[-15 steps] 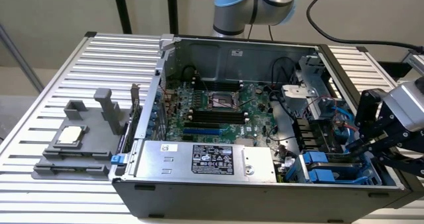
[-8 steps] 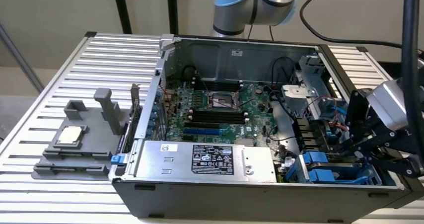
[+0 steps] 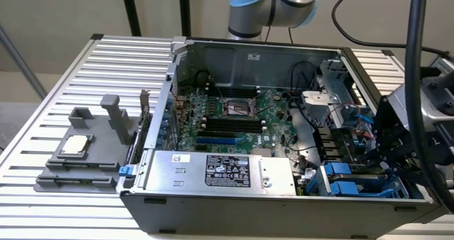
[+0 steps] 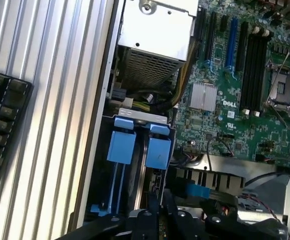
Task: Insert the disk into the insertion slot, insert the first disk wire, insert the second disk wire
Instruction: 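Insert the first disk wire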
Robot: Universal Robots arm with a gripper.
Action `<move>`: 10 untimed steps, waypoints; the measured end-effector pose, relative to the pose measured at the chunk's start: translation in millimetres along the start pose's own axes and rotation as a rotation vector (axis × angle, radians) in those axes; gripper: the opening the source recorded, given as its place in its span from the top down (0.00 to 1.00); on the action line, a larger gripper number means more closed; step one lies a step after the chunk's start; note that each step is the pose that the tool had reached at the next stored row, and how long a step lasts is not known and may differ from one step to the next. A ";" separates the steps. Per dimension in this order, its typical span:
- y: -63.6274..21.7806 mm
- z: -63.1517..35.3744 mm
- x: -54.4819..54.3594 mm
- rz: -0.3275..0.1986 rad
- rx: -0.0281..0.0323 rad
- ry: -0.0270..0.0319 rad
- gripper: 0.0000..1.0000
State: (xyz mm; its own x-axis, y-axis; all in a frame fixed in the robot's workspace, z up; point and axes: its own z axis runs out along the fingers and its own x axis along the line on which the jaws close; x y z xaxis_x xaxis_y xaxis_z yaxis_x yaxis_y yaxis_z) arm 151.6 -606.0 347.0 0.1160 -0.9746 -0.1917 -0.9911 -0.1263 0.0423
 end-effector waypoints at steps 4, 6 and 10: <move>0.0 1.5 0.3 0.041 0.0068 0.0085 0.84; 0.1 2.4 0.5 0.051 0.0074 0.0184 0.84; 0.0 3.1 0.1 0.060 0.0071 0.0381 0.84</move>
State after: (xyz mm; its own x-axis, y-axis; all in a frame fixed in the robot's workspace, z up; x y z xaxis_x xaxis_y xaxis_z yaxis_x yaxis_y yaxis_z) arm 151.3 -605.5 343.9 0.0589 -0.9867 -0.1515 -0.9967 -0.0665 0.0456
